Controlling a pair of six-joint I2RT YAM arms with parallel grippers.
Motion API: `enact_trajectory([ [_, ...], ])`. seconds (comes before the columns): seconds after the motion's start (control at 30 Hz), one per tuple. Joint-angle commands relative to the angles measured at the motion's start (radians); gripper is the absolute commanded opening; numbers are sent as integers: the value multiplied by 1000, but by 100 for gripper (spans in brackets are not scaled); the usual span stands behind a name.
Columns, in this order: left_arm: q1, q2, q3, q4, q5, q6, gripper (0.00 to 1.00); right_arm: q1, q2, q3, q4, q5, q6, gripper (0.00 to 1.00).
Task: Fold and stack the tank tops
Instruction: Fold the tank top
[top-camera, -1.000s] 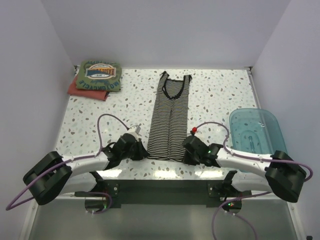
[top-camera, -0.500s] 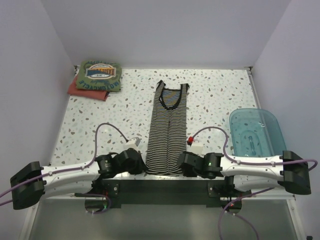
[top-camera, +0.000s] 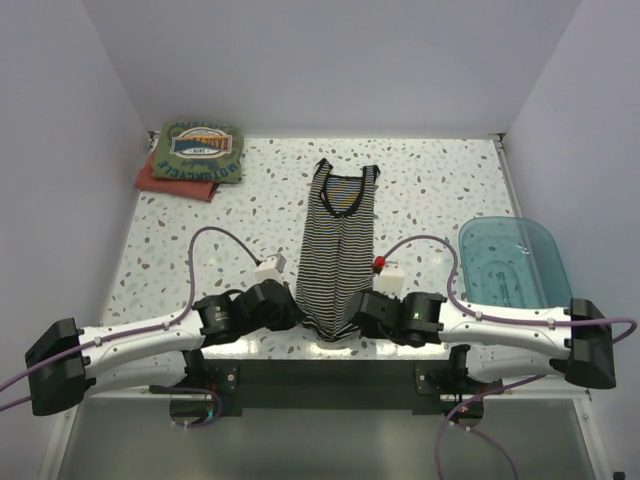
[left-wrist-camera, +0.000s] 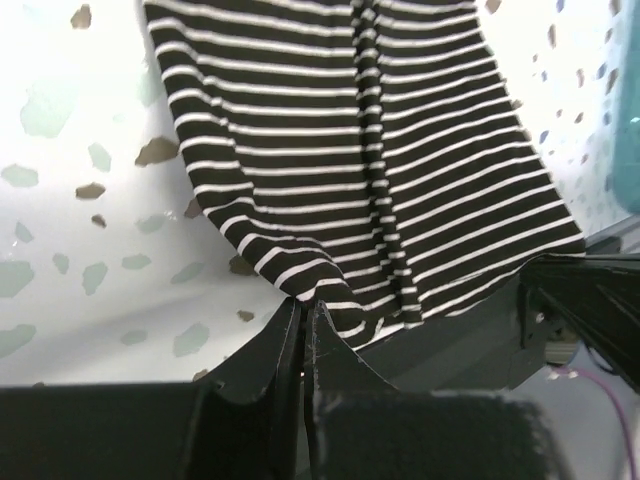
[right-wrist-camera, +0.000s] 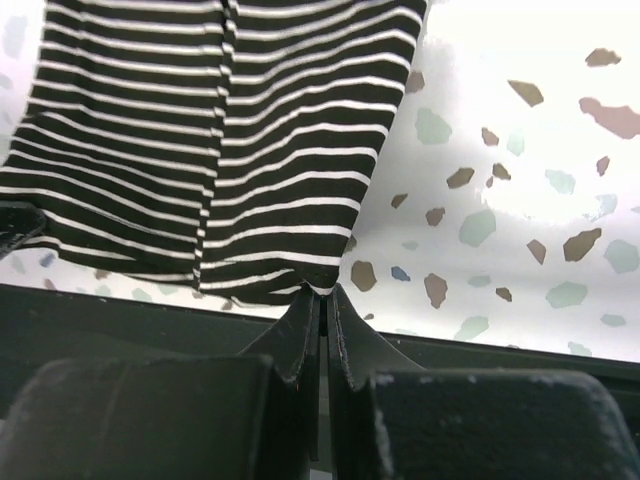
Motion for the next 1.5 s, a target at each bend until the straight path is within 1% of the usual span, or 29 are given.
enact_trajectory([
  [0.0,49,23,83,10,-50,38,0,-54,13,75,-33,85,-39,0],
  [0.07,83,43,109,29,-33,73,0,-88,30,95,-8,74,-94,0],
  [0.1,121,60,113,44,-10,87,0,-128,35,101,5,56,-135,0],
  [0.23,203,115,143,130,27,157,0,-234,66,127,67,11,-228,0],
  [0.27,226,145,165,139,27,167,0,-269,81,135,85,8,-264,0],
  [0.37,258,207,227,176,41,211,0,-323,108,176,113,-10,-321,0],
  [0.4,279,251,242,184,57,219,0,-362,131,185,122,-19,-356,0],
  [0.47,306,297,294,219,85,240,0,-404,161,218,145,-42,-392,0],
  [0.6,373,432,397,250,107,277,0,-536,228,270,203,-98,-484,0],
  [0.67,411,507,454,267,117,283,0,-606,280,296,237,-140,-513,0],
  [0.73,435,563,494,299,124,300,0,-645,350,343,254,-162,-553,0],
  [0.83,487,672,598,325,139,321,0,-720,433,415,286,-216,-600,0],
  [0.97,565,814,699,351,177,345,0,-815,610,518,344,-289,-640,0],
  [1.07,603,931,756,392,220,357,0,-856,691,606,358,-335,-659,0],
  [1.1,611,955,771,411,261,365,0,-863,731,623,361,-343,-662,0],
  [1.2,632,1044,844,426,310,380,0,-881,799,695,371,-357,-673,0],
  [1.3,645,1084,876,446,326,381,0,-898,817,710,375,-360,-673,1],
  [1.47,657,1080,884,463,338,381,1,-919,822,719,380,-368,-679,2],
])
